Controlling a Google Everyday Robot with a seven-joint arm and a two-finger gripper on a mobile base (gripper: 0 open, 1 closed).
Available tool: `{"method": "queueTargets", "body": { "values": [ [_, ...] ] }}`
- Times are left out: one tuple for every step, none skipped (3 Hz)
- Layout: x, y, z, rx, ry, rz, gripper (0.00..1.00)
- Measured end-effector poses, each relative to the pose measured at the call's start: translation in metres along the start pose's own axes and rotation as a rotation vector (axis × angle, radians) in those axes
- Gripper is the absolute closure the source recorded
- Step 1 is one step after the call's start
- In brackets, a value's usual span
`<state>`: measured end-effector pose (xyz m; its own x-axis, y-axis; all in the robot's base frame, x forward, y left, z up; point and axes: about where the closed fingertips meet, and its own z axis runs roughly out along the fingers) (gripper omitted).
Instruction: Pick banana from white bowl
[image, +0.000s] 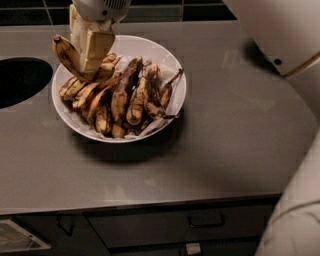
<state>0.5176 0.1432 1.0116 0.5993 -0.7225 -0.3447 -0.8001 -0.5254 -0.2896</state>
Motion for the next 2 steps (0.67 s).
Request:
{"method": "queueTargets", "body": {
  "values": [
    [-0.0038,0.0068,-0.0123,0.027,0.025,0.009,1.0],
    [-0.0067,0.0129,-0.0215,0.054,0.04,0.02,1.0]
  ]
}}
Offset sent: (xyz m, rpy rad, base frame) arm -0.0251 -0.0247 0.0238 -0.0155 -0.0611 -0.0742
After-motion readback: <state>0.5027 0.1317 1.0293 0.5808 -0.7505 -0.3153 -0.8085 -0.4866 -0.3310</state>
